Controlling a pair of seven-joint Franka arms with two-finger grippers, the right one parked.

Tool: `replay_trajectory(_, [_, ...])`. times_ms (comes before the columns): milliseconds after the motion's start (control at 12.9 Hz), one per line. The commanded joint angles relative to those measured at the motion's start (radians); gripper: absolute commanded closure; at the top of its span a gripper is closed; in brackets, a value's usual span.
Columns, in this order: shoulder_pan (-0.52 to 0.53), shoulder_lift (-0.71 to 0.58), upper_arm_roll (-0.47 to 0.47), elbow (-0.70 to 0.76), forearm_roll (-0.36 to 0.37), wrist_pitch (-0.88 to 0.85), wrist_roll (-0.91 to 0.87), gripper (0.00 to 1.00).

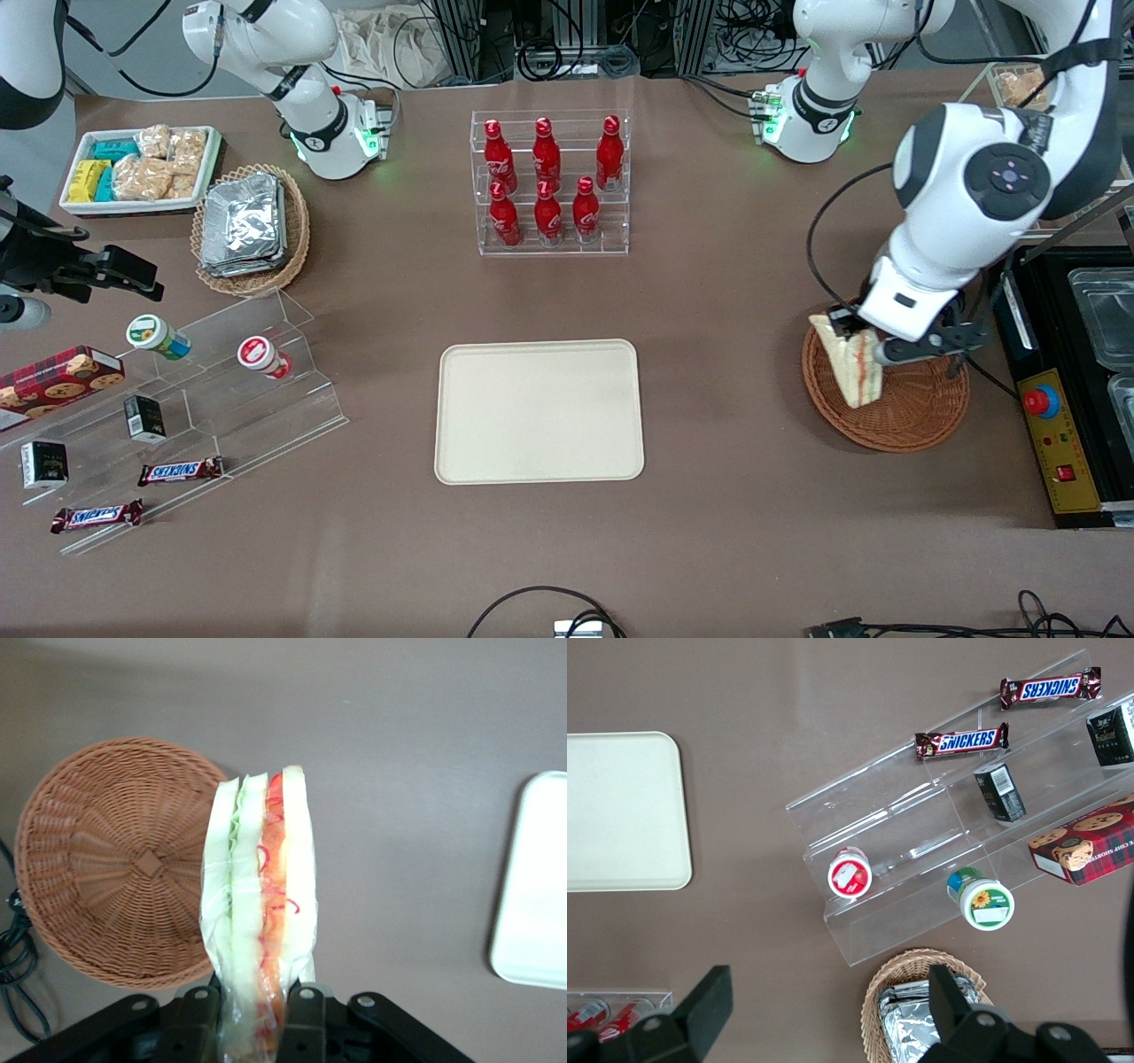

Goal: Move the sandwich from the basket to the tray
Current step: 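Carry the sandwich with the left gripper over the cream tray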

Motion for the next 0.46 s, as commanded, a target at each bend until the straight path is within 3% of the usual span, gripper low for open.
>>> replay_trajectory(0, [0.001, 0.043, -0.048, 0.071, 0.017, -0.037, -0.023, 0.78])
replay_trajectory(387, [-0.06, 0.132, -0.082, 0.174, 0.022, -0.037, -0.061, 0.73])
